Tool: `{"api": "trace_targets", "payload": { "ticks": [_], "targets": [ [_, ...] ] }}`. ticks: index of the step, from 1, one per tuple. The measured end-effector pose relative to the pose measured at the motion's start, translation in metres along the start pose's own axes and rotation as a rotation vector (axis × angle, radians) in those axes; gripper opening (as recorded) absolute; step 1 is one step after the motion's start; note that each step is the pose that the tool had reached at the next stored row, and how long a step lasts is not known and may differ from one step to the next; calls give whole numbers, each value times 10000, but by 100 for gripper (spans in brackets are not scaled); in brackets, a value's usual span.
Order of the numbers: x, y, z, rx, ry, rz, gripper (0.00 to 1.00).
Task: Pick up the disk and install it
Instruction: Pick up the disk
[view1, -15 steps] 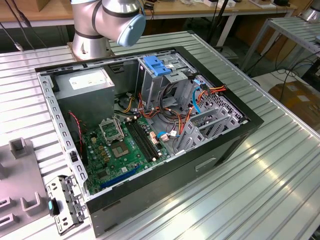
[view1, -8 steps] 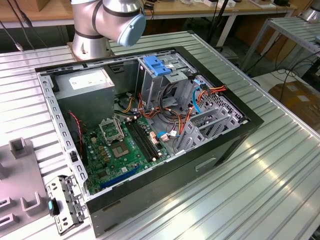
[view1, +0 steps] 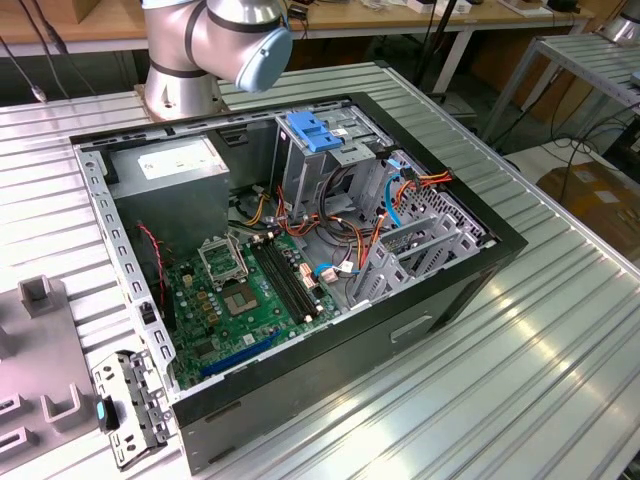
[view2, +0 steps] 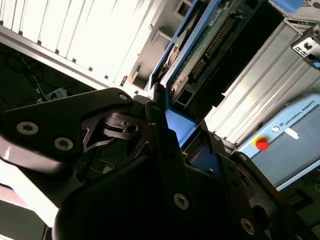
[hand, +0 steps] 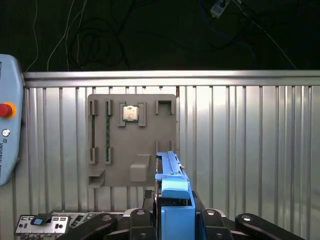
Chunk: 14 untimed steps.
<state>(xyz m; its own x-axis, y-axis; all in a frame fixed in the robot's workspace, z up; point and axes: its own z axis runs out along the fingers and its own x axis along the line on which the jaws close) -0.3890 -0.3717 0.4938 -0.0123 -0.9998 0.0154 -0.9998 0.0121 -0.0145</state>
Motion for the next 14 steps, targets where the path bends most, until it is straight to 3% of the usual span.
{"api": "trace_targets", "payload": {
  "ticks": [12,14],
  "targets": [
    [144,-99,3,-1,1,0,37],
    [243,-190,6,-1,1,0,37]
  ]
}}
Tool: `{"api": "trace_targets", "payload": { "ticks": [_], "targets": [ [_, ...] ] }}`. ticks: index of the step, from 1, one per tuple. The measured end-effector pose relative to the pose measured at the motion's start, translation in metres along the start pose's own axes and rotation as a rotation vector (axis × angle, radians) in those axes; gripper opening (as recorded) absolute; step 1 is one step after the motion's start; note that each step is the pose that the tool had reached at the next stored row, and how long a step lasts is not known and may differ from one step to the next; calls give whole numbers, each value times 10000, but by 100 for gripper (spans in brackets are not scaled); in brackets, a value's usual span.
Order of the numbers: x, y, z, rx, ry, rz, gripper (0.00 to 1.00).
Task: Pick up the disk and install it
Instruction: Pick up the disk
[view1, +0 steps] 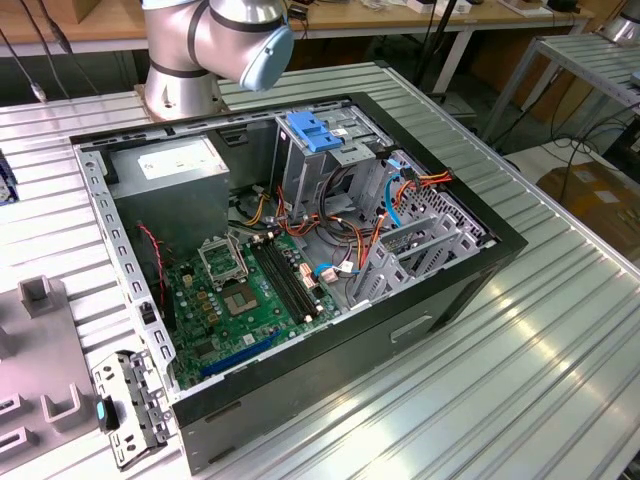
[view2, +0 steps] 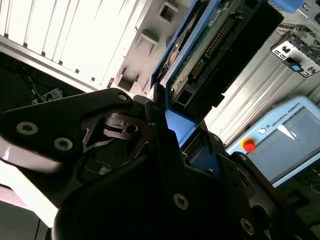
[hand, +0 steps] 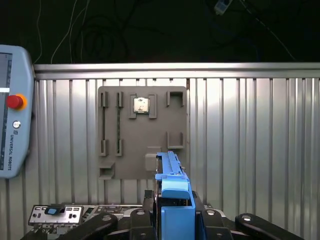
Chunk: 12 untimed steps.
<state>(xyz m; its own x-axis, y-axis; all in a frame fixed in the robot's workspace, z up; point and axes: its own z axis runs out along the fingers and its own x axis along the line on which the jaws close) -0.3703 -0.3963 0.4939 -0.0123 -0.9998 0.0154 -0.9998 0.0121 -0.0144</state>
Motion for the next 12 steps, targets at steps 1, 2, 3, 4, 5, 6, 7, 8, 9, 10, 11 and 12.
{"api": "trace_targets", "payload": {
  "ticks": [1,2,3,4,5,6,7,8,9,10,11,12],
  "targets": [
    [17,-77,1,-1,1,0,37],
    [20,-212,3,0,0,0,37],
    [21,-260,4,0,0,0,37],
    [21,-298,4,-1,0,0,37],
    [21,-322,5,0,0,-1,37],
    [21,-342,5,0,0,0,37],
    [20,-373,6,1,0,0,37],
    [20,-393,6,0,0,0,37],
    [20,-416,6,1,0,-1,37],
    [20,-436,7,1,0,0,37],
    [19,-468,7,-1,1,1,37],
    [19,-487,7,-1,1,1,37]
  ]
}}
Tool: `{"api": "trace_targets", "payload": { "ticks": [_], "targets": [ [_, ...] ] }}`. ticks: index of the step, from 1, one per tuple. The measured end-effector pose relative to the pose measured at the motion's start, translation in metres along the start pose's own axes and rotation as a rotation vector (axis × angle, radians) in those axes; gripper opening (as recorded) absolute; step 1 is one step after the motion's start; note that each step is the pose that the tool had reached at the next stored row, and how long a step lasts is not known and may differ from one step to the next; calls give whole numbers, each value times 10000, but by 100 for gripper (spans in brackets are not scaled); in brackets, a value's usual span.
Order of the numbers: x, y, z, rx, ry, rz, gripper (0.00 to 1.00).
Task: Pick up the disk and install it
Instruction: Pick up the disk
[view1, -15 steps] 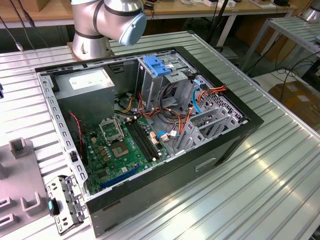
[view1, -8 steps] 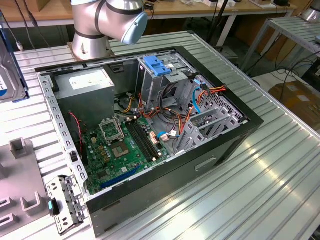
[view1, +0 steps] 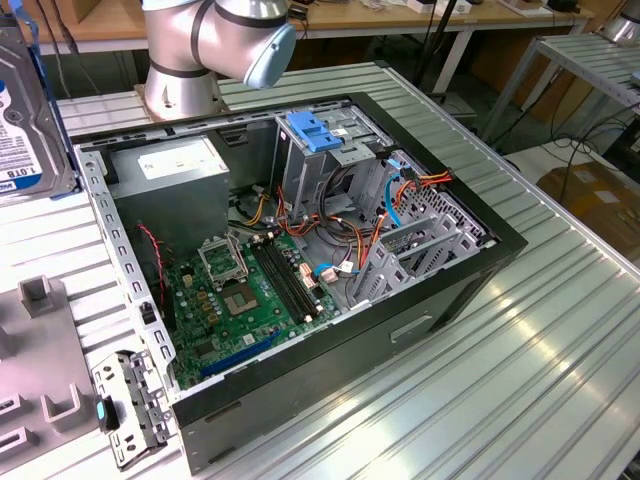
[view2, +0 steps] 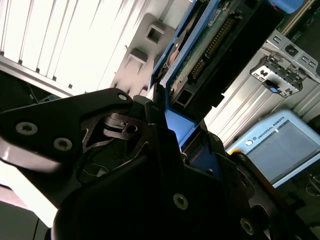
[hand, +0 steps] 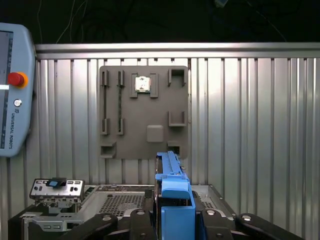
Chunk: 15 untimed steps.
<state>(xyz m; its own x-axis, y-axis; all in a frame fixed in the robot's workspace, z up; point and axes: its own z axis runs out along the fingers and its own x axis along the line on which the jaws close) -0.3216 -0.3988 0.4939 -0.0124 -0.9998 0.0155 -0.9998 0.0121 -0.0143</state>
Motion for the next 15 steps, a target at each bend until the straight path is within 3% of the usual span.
{"api": "trace_targets", "payload": {
  "ticks": [7,15],
  "targets": [
    [-1,-165,3,1,-1,-1,37],
    [0,-435,6,-1,0,2,37]
  ]
}}
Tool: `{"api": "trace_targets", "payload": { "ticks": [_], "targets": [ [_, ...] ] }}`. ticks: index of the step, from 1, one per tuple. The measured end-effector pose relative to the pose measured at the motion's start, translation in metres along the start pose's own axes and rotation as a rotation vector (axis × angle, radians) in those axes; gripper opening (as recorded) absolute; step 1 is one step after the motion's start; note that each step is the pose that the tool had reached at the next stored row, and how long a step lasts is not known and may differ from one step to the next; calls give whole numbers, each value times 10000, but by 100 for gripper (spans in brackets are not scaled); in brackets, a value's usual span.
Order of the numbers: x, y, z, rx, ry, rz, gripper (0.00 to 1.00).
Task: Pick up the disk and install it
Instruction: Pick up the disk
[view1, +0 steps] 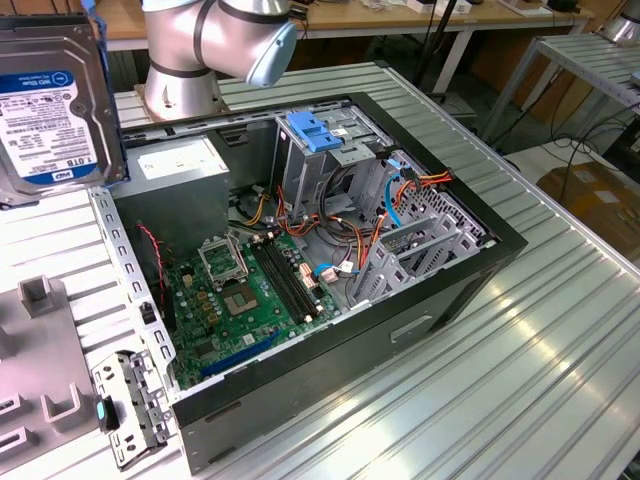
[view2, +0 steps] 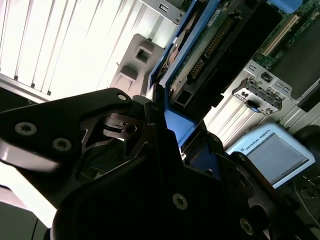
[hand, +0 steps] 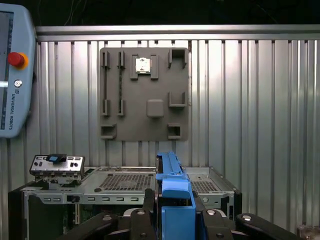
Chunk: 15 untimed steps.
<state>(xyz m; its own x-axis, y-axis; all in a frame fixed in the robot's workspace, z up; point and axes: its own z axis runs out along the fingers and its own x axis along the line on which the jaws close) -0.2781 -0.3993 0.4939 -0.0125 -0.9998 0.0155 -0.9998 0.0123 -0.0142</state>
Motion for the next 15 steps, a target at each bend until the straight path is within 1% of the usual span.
{"api": "trace_targets", "payload": {
  "ticks": [1,3,14,15],
  "targets": [
    [0,-38,1,0,0,1,37],
    [1,-88,2,1,-1,1,37],
    [5,-344,6,0,-1,4,37],
    [5,-382,6,-2,-2,5,37]
  ]
}}
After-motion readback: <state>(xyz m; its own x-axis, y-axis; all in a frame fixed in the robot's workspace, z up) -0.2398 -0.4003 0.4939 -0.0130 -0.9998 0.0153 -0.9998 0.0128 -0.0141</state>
